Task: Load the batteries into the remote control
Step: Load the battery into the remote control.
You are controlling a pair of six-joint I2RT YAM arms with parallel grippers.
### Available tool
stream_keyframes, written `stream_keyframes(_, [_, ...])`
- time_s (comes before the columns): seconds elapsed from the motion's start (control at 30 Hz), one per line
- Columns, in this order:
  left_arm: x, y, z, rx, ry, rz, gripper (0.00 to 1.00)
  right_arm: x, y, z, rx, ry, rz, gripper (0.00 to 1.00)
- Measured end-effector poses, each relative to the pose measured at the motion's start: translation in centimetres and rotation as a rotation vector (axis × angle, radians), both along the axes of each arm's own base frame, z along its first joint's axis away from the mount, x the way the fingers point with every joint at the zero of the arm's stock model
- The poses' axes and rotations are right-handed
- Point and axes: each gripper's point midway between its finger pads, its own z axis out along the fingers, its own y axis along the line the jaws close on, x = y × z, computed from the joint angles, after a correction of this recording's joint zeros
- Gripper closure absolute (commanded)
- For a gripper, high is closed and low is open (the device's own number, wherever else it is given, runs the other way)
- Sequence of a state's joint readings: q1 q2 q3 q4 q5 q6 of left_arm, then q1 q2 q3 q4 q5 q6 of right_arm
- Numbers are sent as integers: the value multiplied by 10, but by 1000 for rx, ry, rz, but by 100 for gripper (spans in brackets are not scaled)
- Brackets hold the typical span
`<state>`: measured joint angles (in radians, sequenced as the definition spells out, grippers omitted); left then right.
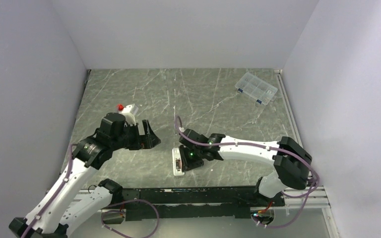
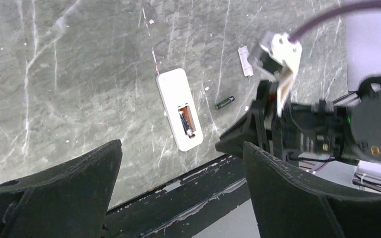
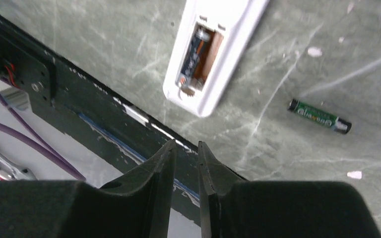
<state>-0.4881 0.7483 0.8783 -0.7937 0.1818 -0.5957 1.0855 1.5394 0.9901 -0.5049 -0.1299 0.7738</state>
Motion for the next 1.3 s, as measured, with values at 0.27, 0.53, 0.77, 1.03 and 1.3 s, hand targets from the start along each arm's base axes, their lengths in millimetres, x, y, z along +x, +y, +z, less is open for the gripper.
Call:
stream_keyframes(0.27, [23, -22, -38, -7, 110, -13, 19, -27, -21, -10, 38, -38, 31, 80])
stream_keyframes(0.53, [48, -47, -68, -33, 173, -40, 45, -34, -30, -14, 98, -85, 1, 87])
stream_keyframes(0.77, [72, -69, -94, -60, 208, -65, 69, -42, -18, -15, 138, -115, 12, 95])
stream_keyframes(1.03, [87, -86, -132, -77, 271, -96, 100, -36, -12, -19, 119, -171, -19, 98])
stream_keyframes(1.3, [93, -95, -152, -91, 296, -120, 100, -21, 3, -8, 99, -224, -66, 97])
